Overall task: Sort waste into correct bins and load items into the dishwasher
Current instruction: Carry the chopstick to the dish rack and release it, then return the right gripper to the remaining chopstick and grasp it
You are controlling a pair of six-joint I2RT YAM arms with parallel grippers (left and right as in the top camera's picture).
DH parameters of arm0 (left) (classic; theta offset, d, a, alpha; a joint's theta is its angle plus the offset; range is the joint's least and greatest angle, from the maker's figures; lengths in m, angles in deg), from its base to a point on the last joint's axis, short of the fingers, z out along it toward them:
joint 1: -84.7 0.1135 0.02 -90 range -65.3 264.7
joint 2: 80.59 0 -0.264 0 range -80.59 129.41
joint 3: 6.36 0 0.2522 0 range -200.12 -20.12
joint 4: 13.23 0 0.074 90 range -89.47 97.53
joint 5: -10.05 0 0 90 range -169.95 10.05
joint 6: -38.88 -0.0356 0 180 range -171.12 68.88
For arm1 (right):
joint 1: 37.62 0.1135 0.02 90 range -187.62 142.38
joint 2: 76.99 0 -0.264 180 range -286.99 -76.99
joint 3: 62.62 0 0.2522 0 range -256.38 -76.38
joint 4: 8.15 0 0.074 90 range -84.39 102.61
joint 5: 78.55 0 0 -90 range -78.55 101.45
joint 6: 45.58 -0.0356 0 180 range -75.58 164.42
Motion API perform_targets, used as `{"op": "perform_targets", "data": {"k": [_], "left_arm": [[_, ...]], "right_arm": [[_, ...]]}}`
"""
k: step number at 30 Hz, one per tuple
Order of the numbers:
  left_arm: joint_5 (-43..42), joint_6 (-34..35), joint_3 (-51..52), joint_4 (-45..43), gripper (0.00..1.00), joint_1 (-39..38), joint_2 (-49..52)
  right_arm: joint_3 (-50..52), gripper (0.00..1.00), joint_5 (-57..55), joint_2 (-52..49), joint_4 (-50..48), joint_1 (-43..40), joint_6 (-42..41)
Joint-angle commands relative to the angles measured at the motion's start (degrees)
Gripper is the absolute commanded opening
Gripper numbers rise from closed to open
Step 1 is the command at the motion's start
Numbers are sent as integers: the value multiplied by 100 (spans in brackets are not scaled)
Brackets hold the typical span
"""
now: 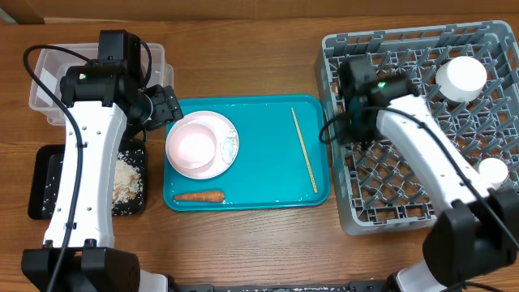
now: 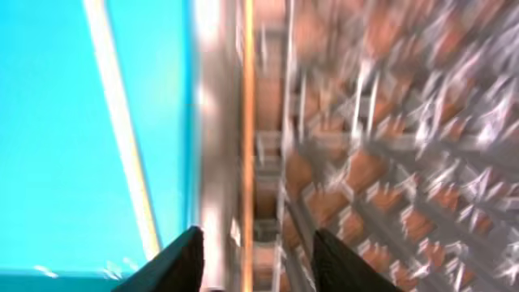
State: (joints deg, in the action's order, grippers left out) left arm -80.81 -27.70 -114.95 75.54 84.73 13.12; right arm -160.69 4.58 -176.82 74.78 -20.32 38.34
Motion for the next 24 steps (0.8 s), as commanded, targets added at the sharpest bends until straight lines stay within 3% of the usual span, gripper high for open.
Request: {"op": "perform_targets", "data": {"k": [1,8,16,24], "left_arm": [[-22,-116,-17,-22,85,17,-98],[-22,-116,-17,-24,85,17,-98],[-22,-116,-17,-39,85,17,-98],[-22,-116,-17,-44,85,17,-98]], "right_arm": [[-1014,53,275,459,-131,109,15],[-909,56,686,240,-422,431,11],[-291,58,953,-1003,-551,1010,11],[-109,58,944,-1727,-844,1047,-138]]}}
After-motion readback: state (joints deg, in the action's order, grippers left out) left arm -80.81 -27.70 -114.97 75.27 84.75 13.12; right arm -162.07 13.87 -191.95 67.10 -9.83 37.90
